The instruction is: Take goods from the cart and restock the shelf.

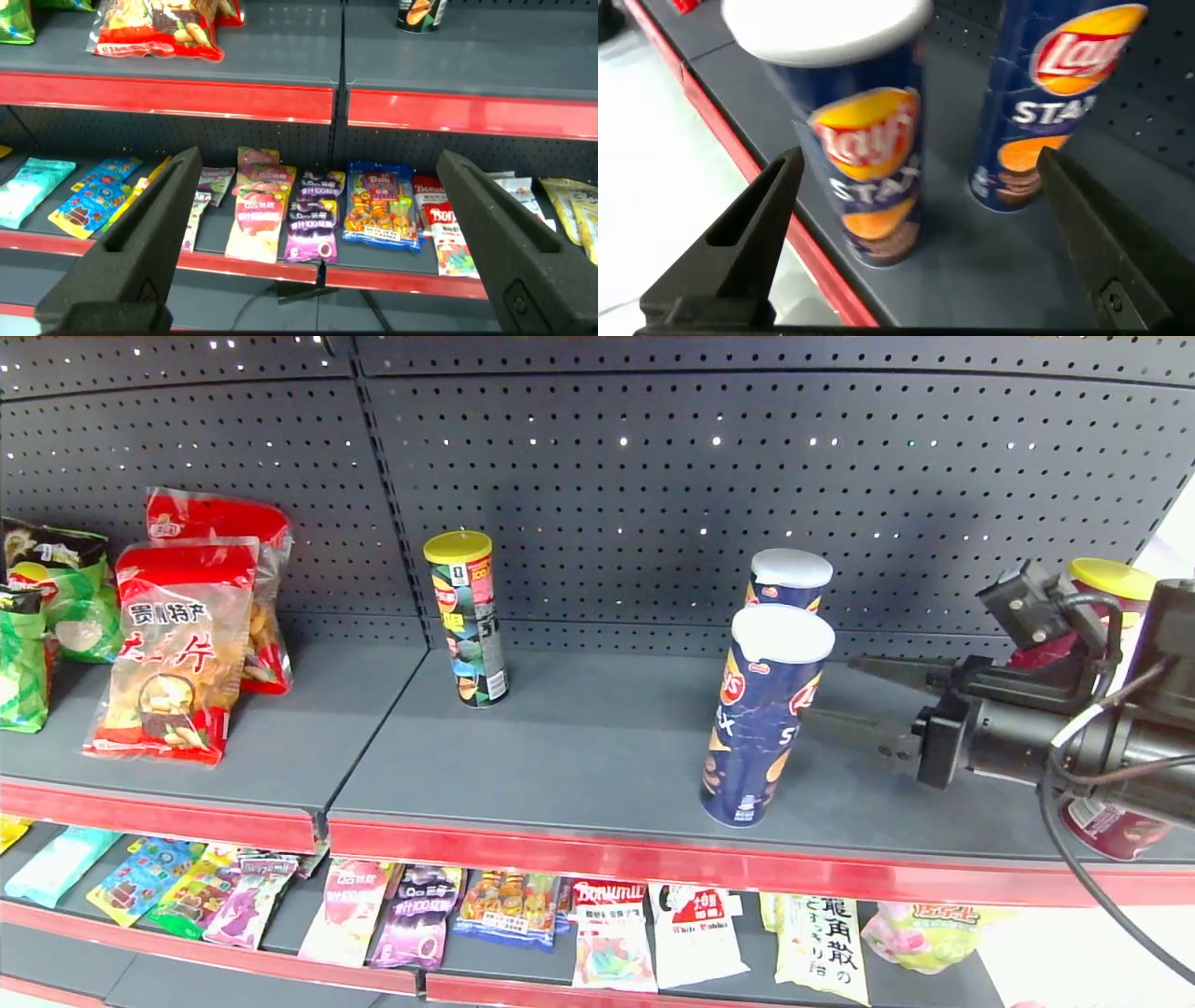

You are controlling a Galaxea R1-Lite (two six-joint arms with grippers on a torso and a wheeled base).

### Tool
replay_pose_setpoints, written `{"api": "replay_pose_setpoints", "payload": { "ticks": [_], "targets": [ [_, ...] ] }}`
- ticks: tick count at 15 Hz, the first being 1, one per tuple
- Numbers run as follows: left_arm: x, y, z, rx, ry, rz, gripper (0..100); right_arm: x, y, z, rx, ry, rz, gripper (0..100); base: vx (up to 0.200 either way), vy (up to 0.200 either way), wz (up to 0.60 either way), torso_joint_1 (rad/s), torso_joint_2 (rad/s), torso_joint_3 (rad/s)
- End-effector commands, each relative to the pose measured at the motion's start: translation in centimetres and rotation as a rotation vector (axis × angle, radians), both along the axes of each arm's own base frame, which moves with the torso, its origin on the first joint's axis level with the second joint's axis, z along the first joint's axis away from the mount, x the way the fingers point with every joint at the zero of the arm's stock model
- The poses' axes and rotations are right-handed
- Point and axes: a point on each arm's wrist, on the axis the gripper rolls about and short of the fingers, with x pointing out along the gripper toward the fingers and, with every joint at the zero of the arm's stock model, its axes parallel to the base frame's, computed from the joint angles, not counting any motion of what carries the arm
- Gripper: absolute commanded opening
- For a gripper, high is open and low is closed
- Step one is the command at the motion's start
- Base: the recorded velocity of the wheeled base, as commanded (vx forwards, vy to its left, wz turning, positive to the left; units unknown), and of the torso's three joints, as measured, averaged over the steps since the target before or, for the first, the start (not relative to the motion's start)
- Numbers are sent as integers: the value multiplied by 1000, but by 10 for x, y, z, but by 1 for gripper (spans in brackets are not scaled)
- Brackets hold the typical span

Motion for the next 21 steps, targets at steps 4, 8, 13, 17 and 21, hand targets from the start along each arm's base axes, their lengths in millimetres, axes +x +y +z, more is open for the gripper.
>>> {"api": "replay_pose_setpoints", "payload": {
  "ticks": [4, 8, 13, 17, 21],
  "targets": [
    [0, 0, 0, 0, 2, 1, 100, -24, 25, 11, 5, -38, -79, 100, 0, 0, 0, 0, 0, 0],
    [0, 0, 0, 0, 2, 1, 100, -45, 56, 10, 41, -5, -254, 100, 0, 0, 0, 0, 0, 0],
    [0, 0, 0, 0, 2, 1, 100, -59, 74, 9, 34, -11, -278, 100, 0, 0, 0, 0, 0, 0],
    [0, 0, 0, 0, 2, 1, 100, -57, 85, 4, 13, 0, -275, 100, 0, 0, 0, 0, 0, 0],
    [0, 0, 0, 0, 2, 1, 100, -43, 97, 4, 2, -4, -332, 100, 0, 0, 0, 0, 0, 0]
  ]
}}
